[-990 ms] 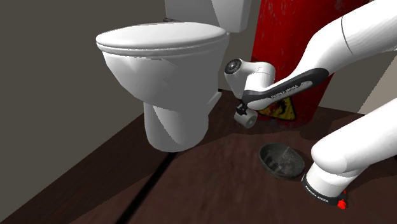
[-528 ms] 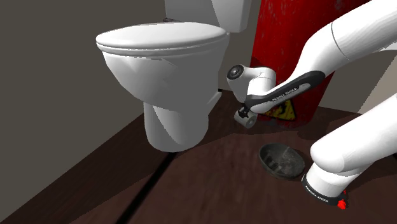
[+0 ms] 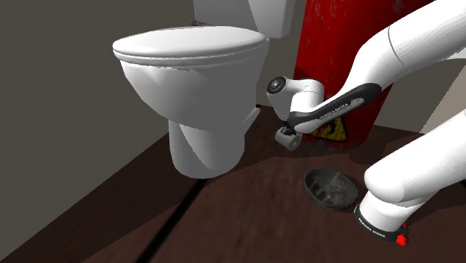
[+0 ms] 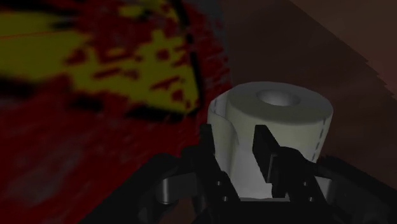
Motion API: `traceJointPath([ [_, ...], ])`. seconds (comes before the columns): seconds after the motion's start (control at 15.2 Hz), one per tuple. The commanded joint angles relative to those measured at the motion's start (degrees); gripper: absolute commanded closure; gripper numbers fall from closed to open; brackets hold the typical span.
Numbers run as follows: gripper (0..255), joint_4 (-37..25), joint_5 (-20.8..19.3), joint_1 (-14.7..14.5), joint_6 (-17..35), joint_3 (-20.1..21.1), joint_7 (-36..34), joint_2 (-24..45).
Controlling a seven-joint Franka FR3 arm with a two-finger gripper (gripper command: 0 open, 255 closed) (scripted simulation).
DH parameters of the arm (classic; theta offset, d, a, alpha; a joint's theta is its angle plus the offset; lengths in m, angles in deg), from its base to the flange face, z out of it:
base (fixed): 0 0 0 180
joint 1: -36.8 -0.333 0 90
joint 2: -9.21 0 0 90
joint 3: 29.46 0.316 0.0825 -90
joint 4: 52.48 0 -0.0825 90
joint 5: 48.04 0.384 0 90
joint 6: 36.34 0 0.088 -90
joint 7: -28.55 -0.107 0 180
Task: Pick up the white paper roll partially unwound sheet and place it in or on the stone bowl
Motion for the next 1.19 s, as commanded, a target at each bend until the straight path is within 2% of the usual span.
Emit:
traceJointPath([
  [0.0, 255, 0.0, 0.0, 0.0, 0.0, 0.0, 0.0, 0.0],
  [0.46, 255, 0.0, -0.01, 0.0, 0.01, 0.0, -0.01, 0.0],
  [1.12, 255, -3.12, 4.43, -1.65, -5.94, -1.43, 6.82, -5.21],
])
